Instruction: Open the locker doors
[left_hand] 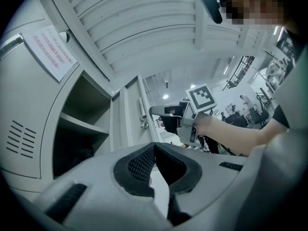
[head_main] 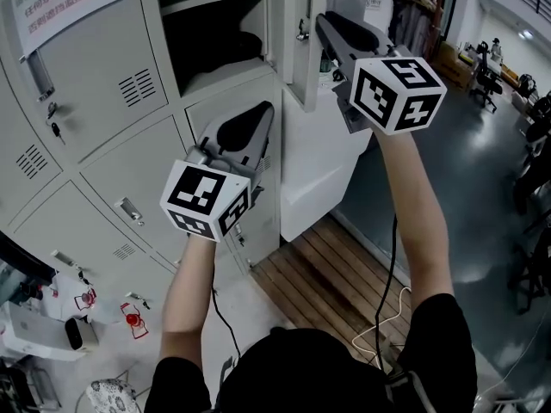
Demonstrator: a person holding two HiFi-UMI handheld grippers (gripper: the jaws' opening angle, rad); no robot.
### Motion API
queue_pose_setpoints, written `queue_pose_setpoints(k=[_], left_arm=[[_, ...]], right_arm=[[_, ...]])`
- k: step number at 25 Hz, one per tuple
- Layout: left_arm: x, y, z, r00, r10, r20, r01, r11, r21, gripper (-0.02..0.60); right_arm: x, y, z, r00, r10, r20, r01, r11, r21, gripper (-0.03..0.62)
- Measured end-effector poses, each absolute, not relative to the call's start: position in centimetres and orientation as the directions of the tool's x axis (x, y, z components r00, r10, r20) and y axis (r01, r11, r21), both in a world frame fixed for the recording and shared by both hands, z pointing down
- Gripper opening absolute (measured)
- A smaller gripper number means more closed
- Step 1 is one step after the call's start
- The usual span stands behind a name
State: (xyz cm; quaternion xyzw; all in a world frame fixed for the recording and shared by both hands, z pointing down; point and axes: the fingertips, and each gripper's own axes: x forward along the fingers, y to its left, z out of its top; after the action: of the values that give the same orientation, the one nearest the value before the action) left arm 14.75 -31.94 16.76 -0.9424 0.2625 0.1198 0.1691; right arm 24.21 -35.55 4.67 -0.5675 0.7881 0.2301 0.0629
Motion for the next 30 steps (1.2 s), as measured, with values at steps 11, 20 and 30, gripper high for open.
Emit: queue_pose_setpoints(k=[11,20,30], left_arm=[[16.9,-32.1,17.5,0.850,-0.435,-0.299,-0.510,-0.821,-0.256,0.018],[17.9,-32.1,17.5,0.855,-0.430,-0.289,-0.503,-0.823,-0.263,0.018],[18.2,-32.6,17.6,0.855,-0.433,-0.284,-0.504,-0.822,-0.265,0.018]], right_arm=[[29.9,-36.0,4.8,-0.272,-0.890,-0.367,-0.953,0.197,0.228,0.041],[35.1,-37.4,4.9,-0.220,-0.897,-0.384,-0.975,0.184,0.129,0.020],[38.0,-39.3,5.0,-0.152,-0.917,-0.368,-0.988,0.127,0.091,0.007]])
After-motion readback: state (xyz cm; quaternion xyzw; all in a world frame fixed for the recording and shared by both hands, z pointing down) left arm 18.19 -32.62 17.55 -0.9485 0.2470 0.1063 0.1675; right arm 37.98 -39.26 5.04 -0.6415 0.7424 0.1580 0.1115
